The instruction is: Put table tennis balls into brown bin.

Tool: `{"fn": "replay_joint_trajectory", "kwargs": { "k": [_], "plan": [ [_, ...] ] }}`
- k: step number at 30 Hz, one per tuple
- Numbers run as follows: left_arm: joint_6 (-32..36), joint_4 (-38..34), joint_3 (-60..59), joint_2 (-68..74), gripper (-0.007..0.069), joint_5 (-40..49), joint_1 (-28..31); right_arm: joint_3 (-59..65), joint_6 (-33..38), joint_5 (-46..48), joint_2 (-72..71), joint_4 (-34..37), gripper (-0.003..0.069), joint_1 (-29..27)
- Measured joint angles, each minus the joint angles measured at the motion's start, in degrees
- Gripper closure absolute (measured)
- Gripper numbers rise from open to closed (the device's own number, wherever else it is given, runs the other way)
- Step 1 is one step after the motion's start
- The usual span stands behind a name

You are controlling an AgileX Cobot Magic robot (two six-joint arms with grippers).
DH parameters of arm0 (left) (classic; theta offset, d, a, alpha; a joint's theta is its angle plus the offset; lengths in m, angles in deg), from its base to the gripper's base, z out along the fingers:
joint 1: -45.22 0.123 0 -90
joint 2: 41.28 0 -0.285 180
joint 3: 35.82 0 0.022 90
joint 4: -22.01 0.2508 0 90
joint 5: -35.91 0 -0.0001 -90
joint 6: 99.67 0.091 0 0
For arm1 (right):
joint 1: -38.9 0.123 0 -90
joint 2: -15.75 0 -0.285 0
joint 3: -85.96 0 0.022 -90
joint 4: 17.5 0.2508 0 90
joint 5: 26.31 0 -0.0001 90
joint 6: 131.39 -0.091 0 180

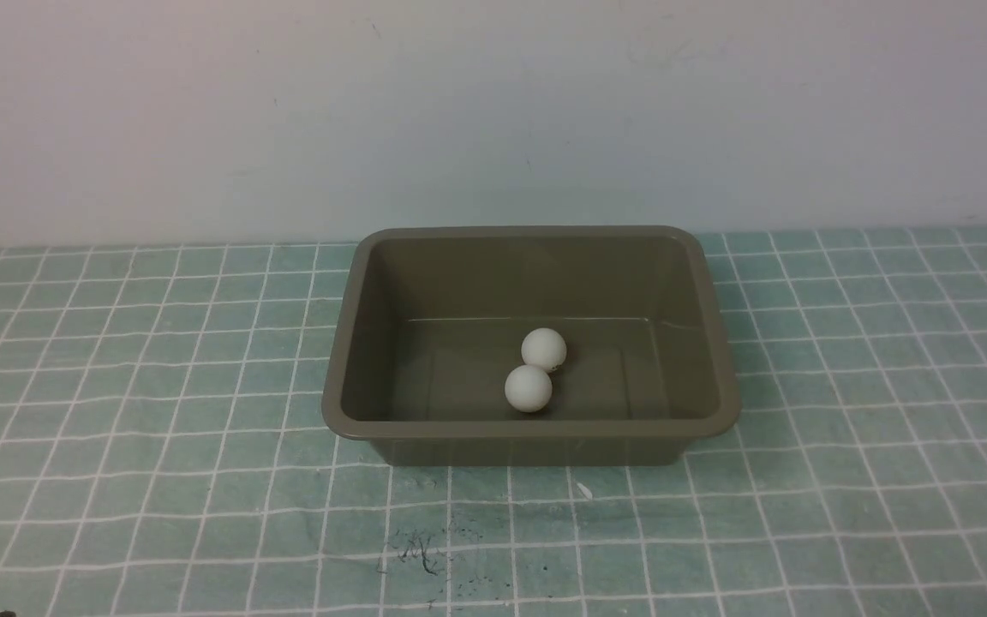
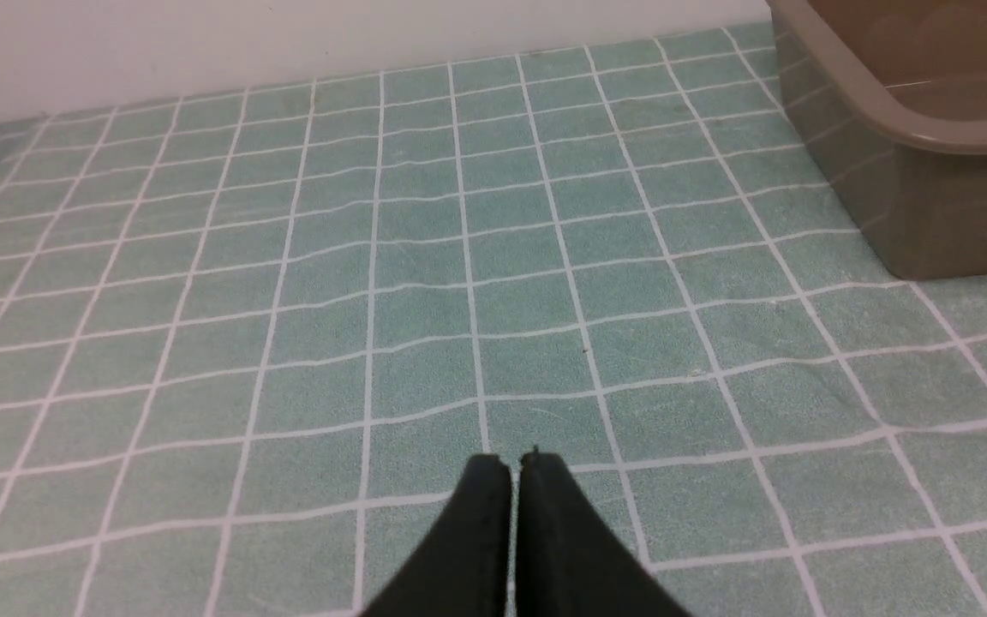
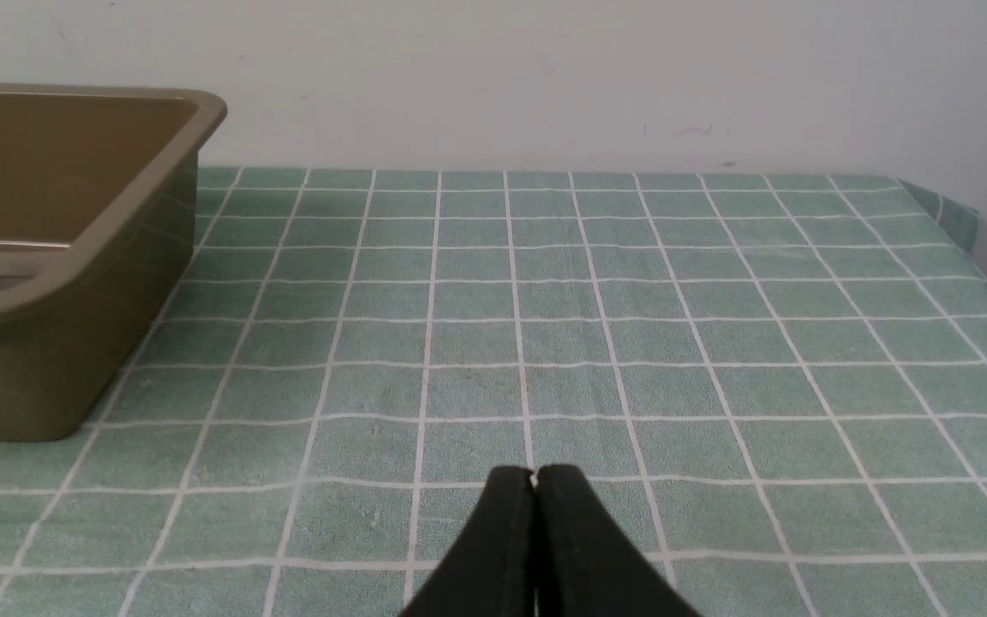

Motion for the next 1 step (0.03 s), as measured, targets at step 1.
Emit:
{"fn": "replay_joint_trajectory", "kwargs": {
  "k": [1],
  "plan": [
    [0.0,0.0,0.0,0.0,0.0629,0.0,0.0,0.0,0.0,0.0,0.0,0.0,0.0672,0.0]
  ]
}}
